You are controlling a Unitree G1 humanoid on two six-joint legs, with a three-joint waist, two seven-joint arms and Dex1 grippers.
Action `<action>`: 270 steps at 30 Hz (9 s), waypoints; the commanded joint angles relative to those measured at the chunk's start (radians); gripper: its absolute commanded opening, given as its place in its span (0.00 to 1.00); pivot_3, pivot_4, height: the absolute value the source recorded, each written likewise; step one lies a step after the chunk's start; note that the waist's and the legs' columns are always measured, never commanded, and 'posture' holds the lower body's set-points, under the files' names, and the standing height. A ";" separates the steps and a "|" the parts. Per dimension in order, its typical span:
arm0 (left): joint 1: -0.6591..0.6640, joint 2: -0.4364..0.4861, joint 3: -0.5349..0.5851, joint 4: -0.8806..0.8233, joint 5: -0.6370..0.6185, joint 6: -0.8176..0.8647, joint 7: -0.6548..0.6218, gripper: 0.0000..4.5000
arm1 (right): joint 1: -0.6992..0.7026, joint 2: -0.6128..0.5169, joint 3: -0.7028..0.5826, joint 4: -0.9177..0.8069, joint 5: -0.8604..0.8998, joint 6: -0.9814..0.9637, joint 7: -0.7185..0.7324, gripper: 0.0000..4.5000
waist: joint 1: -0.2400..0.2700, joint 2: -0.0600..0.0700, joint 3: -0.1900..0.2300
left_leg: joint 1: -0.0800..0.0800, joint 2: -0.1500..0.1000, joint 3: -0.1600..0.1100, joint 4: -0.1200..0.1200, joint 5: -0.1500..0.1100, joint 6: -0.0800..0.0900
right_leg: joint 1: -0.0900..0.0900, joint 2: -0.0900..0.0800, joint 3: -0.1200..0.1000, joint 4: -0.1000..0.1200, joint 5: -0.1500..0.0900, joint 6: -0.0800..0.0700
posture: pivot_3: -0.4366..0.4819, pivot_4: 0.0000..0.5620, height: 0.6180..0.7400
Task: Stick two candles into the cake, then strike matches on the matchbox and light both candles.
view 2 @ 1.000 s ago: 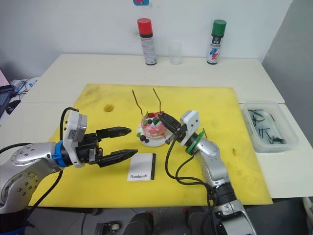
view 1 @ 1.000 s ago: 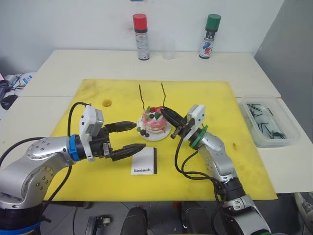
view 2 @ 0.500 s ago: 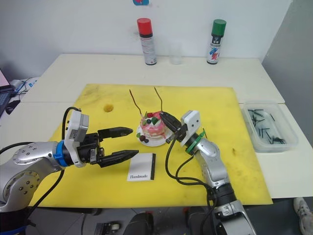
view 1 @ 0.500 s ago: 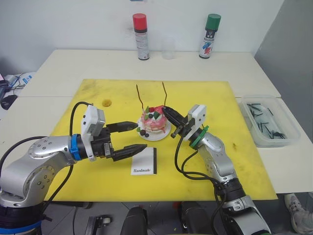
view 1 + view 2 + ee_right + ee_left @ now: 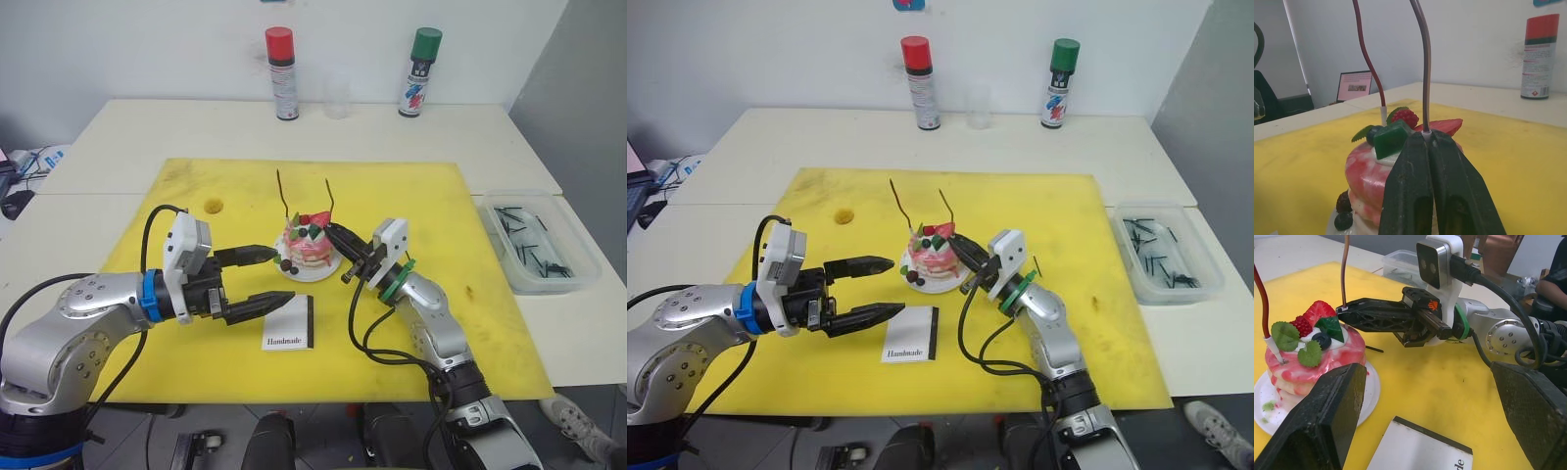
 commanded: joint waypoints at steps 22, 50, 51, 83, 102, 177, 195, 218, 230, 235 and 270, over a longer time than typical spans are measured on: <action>-0.012 -0.011 -0.035 0.000 0.046 -0.047 -0.003 1.00 | -0.167 -0.018 -0.059 -0.315 0.088 0.278 -0.092 0.82 | -0.004 0.001 0.000 | 0.000 0.000 0.000 -0.001 0.000 0.000 | -0.001 0.000 0.000 0.000 0.000 0.000 | 0.48 0.27 1.00; 0.005 0.122 0.095 0.267 -0.425 0.811 0.154 1.00 | 0.026 -0.697 0.005 -0.716 0.250 0.721 0.271 0.00 | -0.005 0.000 0.001 | 0.002 0.000 -0.002 -0.011 0.000 0.000 | -0.002 0.000 -0.003 0.000 -0.009 -0.009 | 0.48 0.27 1.00; -0.006 0.109 0.090 0.280 -0.419 0.816 0.171 1.00 | 0.014 -0.693 0.025 -0.708 0.238 0.723 0.272 0.00 | -0.005 0.000 0.001 | 0.002 -0.001 -0.002 -0.011 0.000 0.000 | -0.002 -0.001 -0.002 0.000 -0.009 -0.009 | 0.48 0.27 1.00; -0.059 -0.158 0.067 0.410 -0.557 0.928 0.519 1.00 | -0.162 -0.476 0.400 -0.428 -0.065 0.657 0.386 0.00 | 0.008 -0.002 0.000 | 0.003 -0.002 -0.003 -0.010 0.000 0.000 | 0.000 -0.002 -0.003 0.000 -0.005 -0.003 | 0.48 0.27 1.00; 0.013 -0.201 0.023 0.352 -0.465 0.857 0.550 0.82 | -0.153 -0.378 0.364 -0.449 -0.040 0.747 0.338 0.00 | 0.022 -0.001 -0.002 | 0.003 -0.003 -0.003 -0.010 0.000 -0.001 | 0.000 -0.003 -0.003 -0.001 -0.005 -0.003 | 0.48 0.27 1.00; 0.058 -0.235 -0.183 0.387 -0.813 0.625 0.871 0.38 | -0.125 -0.536 0.359 -0.536 -0.060 0.774 0.379 0.00 | 0.021 0.003 -0.005 | 0.003 -0.003 -0.002 -0.010 0.000 -0.001 | 0.000 -0.002 -0.002 -0.001 -0.005 -0.003 | 0.48 0.27 1.00; 0.078 -0.270 -0.173 0.378 -0.757 0.633 0.844 0.01 | -0.165 -0.521 0.232 -0.622 0.002 0.887 0.327 0.00 | 0.021 0.012 -0.013 | 0.004 -0.004 -0.002 -0.010 0.000 -0.001 | 0.001 -0.002 -0.001 -0.002 -0.008 -0.008 | 0.48 0.27 1.00; 0.098 0.018 -0.128 0.077 -1.080 0.482 0.828 0.00 | 0.157 -0.227 0.104 -0.662 -0.202 0.804 -0.319 0.44 | 0.019 0.008 -0.011 | 0.001 -0.002 -0.001 -0.012 -0.001 -0.003 | -0.003 -0.002 -0.001 -0.003 -0.010 -0.011 | 0.48 0.27 1.00; 0.105 0.013 -0.152 0.065 -1.027 0.423 0.812 0.00 | 0.143 -0.101 0.093 -0.494 -0.247 0.817 -0.433 0.30 | 0.021 0.008 -0.011 | 0.001 -0.002 -0.001 -0.013 -0.001 -0.003 | -0.002 -0.002 -0.001 -0.004 -0.010 -0.011 | 0.48 0.27 1.00; 0.101 0.007 -0.154 0.069 -1.016 0.412 0.806 0.00 | 0.133 -0.047 0.058 -0.503 -0.235 0.863 -0.472 0.00 | 0.021 0.008 -0.011 | 0.001 -0.002 -0.001 -0.012 -0.001 -0.003 | -0.002 -0.002 -0.001 -0.004 -0.010 -0.010 | 0.48 0.27 1.00; 0.155 0.183 -0.015 0.060 -0.505 0.422 0.255 0.00 | 0.236 -0.576 0.191 -0.679 -0.050 0.575 0.172 0.00 | 0.016 0.002 -0.007 | 0.001 -0.001 0.000 -0.016 -0.002 -0.005 | -0.004 -0.002 -0.002 -0.008 -0.012 -0.012 | 0.48 0.27 1.00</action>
